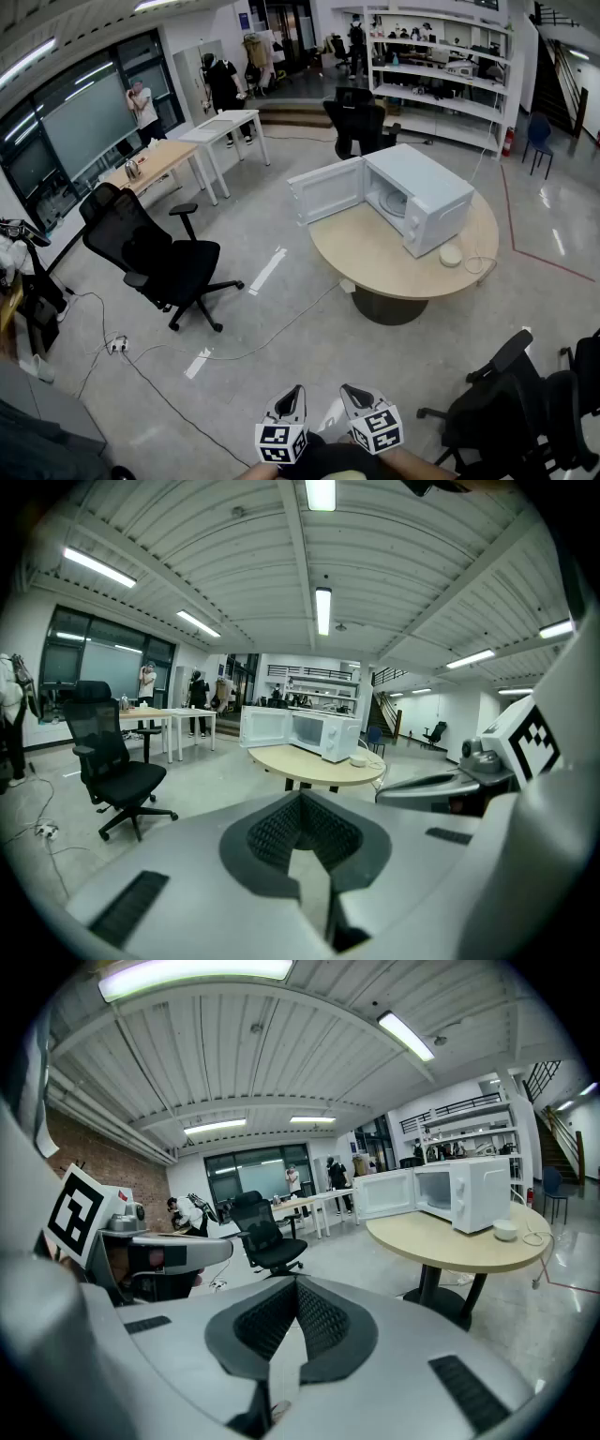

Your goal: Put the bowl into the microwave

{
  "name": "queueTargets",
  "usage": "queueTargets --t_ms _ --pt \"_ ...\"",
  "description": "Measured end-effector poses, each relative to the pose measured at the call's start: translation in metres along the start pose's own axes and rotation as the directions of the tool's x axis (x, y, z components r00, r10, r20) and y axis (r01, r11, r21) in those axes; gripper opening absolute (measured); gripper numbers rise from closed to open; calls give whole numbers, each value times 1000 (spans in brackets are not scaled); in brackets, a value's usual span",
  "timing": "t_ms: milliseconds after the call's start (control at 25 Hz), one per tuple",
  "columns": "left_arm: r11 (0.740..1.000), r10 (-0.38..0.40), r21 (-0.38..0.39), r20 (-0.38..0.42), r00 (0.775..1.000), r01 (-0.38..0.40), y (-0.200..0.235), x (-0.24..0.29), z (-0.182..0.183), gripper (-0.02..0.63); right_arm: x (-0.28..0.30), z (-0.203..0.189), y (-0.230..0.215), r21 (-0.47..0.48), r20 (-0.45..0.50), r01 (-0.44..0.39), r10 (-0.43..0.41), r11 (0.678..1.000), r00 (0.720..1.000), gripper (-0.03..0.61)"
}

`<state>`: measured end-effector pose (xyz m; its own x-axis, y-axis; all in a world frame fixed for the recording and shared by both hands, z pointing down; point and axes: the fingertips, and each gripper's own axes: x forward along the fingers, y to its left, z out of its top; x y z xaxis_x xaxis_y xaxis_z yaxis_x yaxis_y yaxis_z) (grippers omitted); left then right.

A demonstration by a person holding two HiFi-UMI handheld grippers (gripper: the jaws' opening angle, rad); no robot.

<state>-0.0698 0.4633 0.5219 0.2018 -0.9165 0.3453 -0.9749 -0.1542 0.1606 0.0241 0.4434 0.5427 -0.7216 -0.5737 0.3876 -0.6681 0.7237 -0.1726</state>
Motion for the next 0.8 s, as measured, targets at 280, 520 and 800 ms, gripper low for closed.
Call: queueTargets --t_ms 280,520,800 --pt "999 -46 7 -2 999 46 22 16 11 46 22 10 -1 16 -11 49 -49 999 999 15" --pt "996 -82 16 3 997 82 63 30 33 46 56 35 10 18 -12 92 -92 996 996 15" --pt "989 -142 40 21 990 141 105 42 71 46 93 76 25 24 12 158 -158 987 987 15"
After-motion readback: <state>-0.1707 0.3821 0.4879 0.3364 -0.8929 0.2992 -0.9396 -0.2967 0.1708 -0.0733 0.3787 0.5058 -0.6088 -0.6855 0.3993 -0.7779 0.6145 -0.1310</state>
